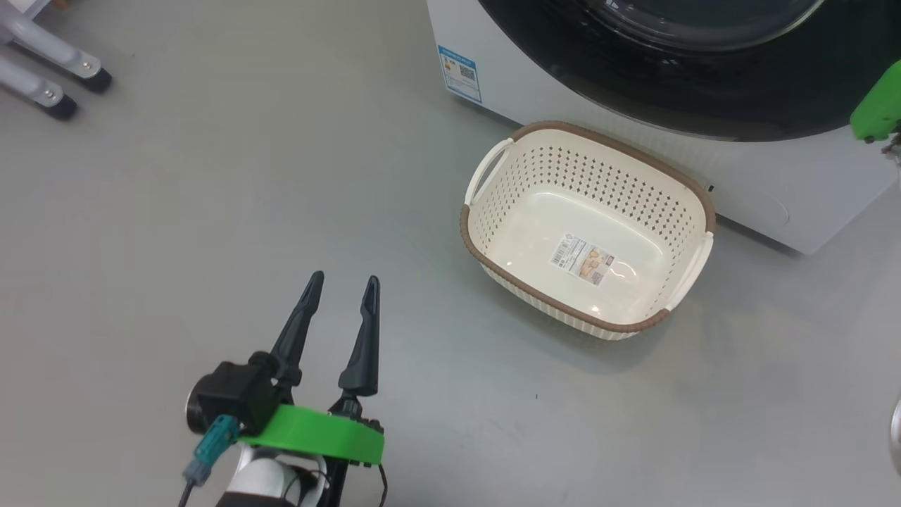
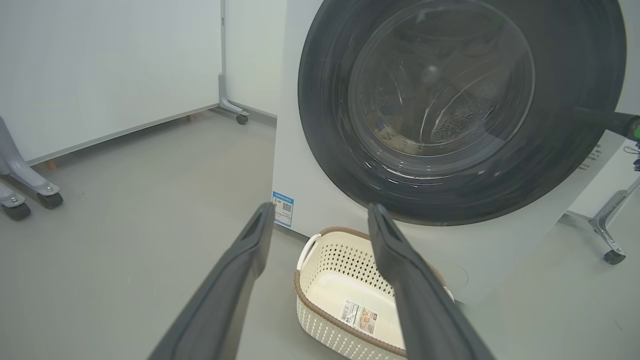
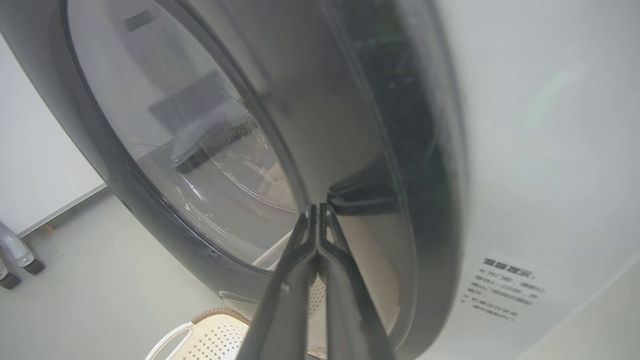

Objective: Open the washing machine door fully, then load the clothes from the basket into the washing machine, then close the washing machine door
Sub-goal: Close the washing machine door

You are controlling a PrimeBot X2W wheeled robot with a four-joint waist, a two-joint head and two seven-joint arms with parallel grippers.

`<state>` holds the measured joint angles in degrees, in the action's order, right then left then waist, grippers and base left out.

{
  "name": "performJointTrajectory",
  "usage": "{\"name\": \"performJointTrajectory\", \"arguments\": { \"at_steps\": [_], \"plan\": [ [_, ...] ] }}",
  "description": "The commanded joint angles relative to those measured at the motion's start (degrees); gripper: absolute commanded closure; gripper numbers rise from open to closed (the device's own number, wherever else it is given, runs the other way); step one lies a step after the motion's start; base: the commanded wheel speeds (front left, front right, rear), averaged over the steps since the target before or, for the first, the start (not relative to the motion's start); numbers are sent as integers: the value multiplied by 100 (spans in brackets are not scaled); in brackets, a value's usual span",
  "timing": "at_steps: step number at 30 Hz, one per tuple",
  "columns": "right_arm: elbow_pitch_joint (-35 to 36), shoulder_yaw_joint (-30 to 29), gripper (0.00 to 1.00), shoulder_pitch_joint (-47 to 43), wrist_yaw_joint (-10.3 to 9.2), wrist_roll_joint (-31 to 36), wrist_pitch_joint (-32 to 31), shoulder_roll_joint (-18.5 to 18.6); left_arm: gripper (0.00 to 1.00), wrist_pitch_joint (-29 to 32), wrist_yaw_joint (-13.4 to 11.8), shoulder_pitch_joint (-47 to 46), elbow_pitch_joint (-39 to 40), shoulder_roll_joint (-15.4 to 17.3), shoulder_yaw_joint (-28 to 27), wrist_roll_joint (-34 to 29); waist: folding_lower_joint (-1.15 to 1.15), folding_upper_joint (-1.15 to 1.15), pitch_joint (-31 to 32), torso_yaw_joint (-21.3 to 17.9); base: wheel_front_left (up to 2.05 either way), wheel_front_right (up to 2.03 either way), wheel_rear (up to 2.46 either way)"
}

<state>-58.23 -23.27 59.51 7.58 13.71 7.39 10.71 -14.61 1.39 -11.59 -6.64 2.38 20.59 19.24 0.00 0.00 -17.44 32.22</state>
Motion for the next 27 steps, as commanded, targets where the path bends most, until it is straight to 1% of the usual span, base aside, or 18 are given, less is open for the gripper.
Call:
{"name": "performJointTrajectory", "arguments": {
  "at_steps": [1, 9, 14, 17, 21, 27],
  "plan": [
    [153, 21, 100, 372, -9, 49, 84, 16, 0, -39, -32, -150, 155, 50, -182, 8, 0, 0, 18, -18, 0, 0, 0],
    [-118, 214, 100, 335, -9, 39, 307, -229, 0, -39, -27, -128, 145, 50, -217, -48, 0, 0, 139, -78, 0, 0, 0],
    [-240, 566, 100, 188, -9, -179, 533, -448, 0, -39, 0, -81, 102, 50, -324, -130, 0, 0, 255, -223, 0, 0, 0],
    [-175, 829, 100, 54, -9, -429, 653, -583, 0, -39, 32, -55, 82, 50, -388, -199, 0, 0, 317, -382, 0, 0, 0],
    [133, 1247, 100, -213, -9, -895, 732, -709, 0, -39, 83, -33, 43, 58, -462, -295, 0, 0, 416, -637, 0, 0, 0],
    [1072, 1997, 100, -938, -9, -1588, 757, -768, 0, -39, 144, -49, -12, 88, -564, -349, 0, 0, 548, -1024, 0, 0, 0]
  ]
}}
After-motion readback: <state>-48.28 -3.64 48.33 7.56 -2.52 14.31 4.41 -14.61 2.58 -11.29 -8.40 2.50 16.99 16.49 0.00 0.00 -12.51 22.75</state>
